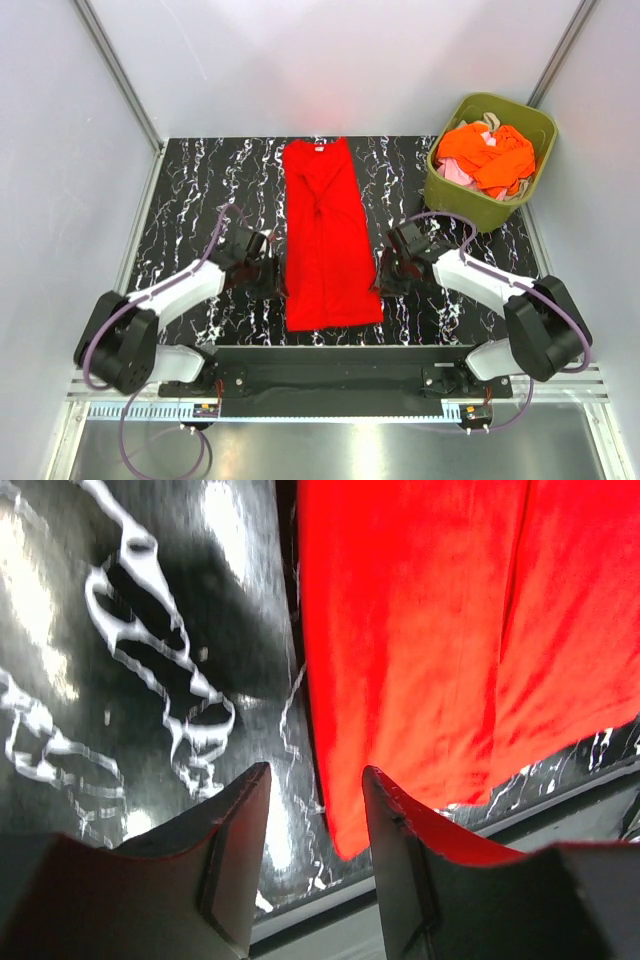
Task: Fold and stack the t-shirts
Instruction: Fold the tshirt
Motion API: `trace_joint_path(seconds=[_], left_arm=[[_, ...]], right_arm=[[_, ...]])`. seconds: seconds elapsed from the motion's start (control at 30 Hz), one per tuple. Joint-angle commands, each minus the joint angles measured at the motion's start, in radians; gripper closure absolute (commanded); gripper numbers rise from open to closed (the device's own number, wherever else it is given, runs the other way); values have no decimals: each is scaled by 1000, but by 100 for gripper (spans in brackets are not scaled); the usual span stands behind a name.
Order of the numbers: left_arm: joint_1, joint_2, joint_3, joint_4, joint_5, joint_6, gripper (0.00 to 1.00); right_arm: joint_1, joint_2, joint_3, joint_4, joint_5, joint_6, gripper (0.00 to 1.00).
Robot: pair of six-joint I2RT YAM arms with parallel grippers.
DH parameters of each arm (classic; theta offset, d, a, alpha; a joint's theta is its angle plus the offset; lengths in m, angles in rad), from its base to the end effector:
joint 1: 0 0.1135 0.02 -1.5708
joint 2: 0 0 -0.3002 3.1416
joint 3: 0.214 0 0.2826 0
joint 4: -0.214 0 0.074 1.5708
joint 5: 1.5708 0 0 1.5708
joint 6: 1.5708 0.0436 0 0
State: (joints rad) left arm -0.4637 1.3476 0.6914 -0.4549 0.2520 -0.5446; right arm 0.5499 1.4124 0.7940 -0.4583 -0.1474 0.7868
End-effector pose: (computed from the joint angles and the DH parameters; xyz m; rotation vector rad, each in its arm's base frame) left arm 0.2282 -0.1263 0.1812 -0.0302 2.7938 -0.6254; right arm 0.2422 0.1560 0.1956 0.2774 2.7692 0.5961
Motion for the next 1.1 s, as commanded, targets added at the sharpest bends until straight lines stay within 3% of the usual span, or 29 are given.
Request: trace_joint_path(seconds=[0.0,0.17,0.33,0.47,0.5,0.57,0.7,0.8,0.83,0.87,0.9,0.97,1.07], left_arm=[[-33,-86,-50,41,-68,-41,53],[-98,-90,-95,56,-65,-71,53],[-110,-87,-144,68,-74,-92,59],[-110,-117,-181,114,-31,-104,79],[-110,-123,-181,113,-23,-110,91],[-112,-139,-179,98,-36,-120,100],[-115,-197,-113,-74,-196,-140,100],[-116,-234,-83,-112,-211,-153,100],[-116,-243,-75,-125,-218,-156,95],[-121,-251,-69,-133,-220,-158,75],[-124,-271,-69,-137,-212,-163,69],[-124,-286,-82,-122,-188,-173,59],[-125,-306,-142,-32,-128,-207,55]], right_arm=[[10,-20,-53,-14,14,63,63],[27,-35,-101,-20,26,84,63],[68,-9,-131,-23,43,114,62],[131,0,-154,-16,64,166,64],[155,-9,-156,-16,71,176,64],[180,-23,-168,-16,78,204,67],[228,-64,-182,-26,95,233,68],[240,-95,-203,-40,111,241,68],[240,-102,-214,-52,114,242,67],[239,-112,-214,-62,121,238,65],[239,-133,-217,-69,127,239,64],[239,-159,-219,-88,141,249,64],[239,-191,-219,-86,192,261,61]])
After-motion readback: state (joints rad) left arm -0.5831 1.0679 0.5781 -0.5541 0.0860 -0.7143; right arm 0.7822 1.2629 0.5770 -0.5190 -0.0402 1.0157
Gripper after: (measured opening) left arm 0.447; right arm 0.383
